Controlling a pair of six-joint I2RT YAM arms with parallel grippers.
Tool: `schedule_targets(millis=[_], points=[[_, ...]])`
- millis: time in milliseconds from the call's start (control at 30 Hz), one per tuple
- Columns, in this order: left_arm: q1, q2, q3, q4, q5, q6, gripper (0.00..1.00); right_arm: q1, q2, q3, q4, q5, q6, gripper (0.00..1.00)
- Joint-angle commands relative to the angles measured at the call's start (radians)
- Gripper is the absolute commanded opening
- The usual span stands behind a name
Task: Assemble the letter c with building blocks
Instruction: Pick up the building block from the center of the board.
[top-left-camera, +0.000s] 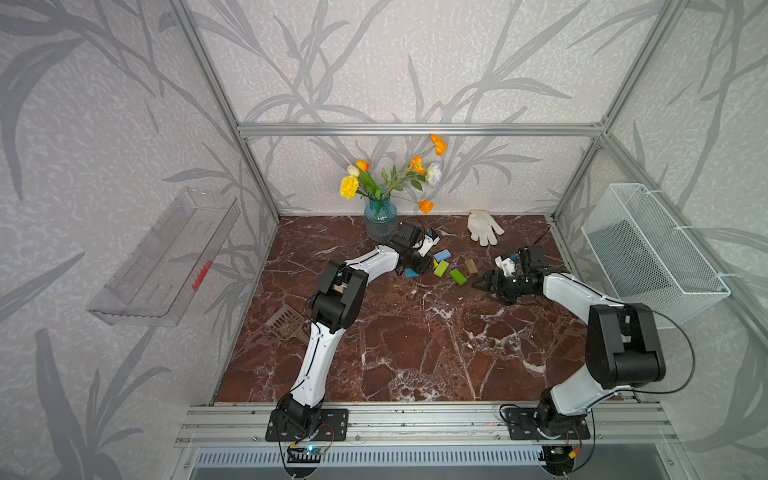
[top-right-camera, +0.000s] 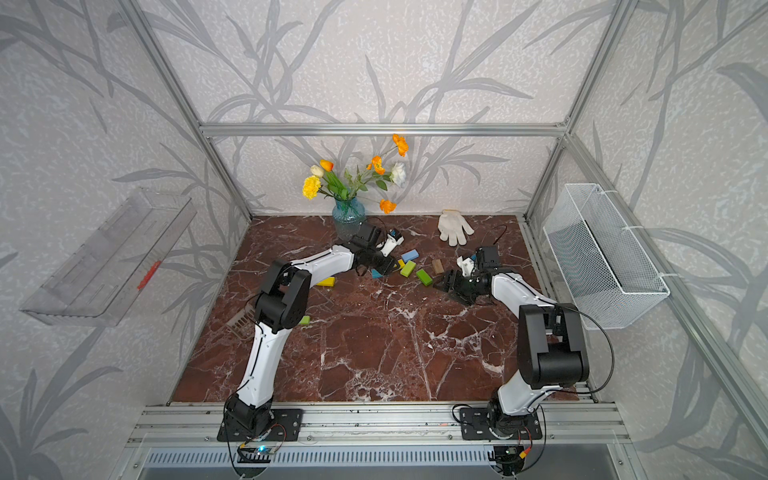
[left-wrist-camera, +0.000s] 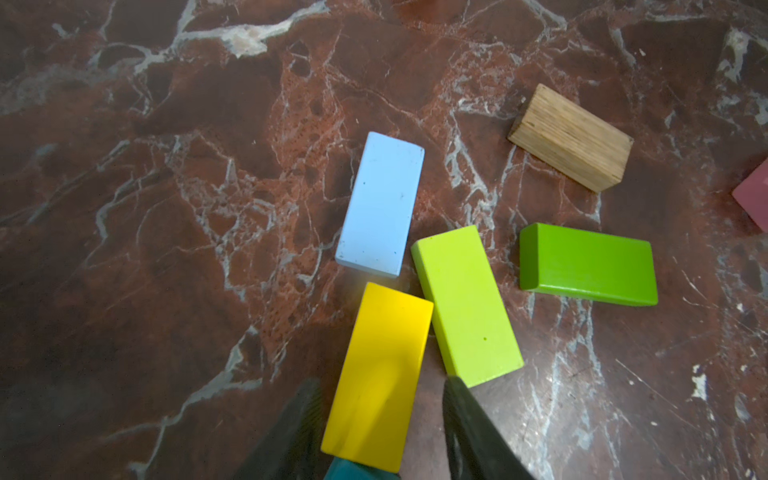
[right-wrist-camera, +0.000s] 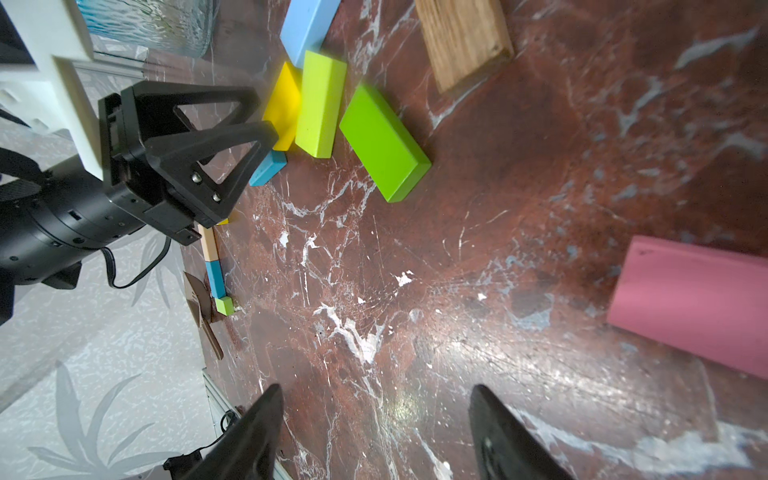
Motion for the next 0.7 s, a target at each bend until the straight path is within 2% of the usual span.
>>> schedule_targets(millis=[0, 233, 533, 667], points=[[-0.015, 0.023, 0.050, -0.079, -0.024, 0.064, 0.48, -0.008, -0.032, -0.012, -0.007, -0.035, -0.011, 0.70], [-0.023, 0.047, 0.089, -0.146, -0.030, 0.104, 0.49, -0.024, -0.021, -0.013, 0.004, -0.059, -0.014, 0.70], [-0.028, 0.127, 0.224, -0.274, -0.065, 0.135, 0.52, -0.033, -0.023, -0.013, -0.003, -0.086, -0.025, 0.70], [-0.029, 0.163, 0.289, -0.337, -0.061, 0.145, 0.46, -0.042, -0.024, -0.012, -0.004, -0.101, -0.030, 0.70]])
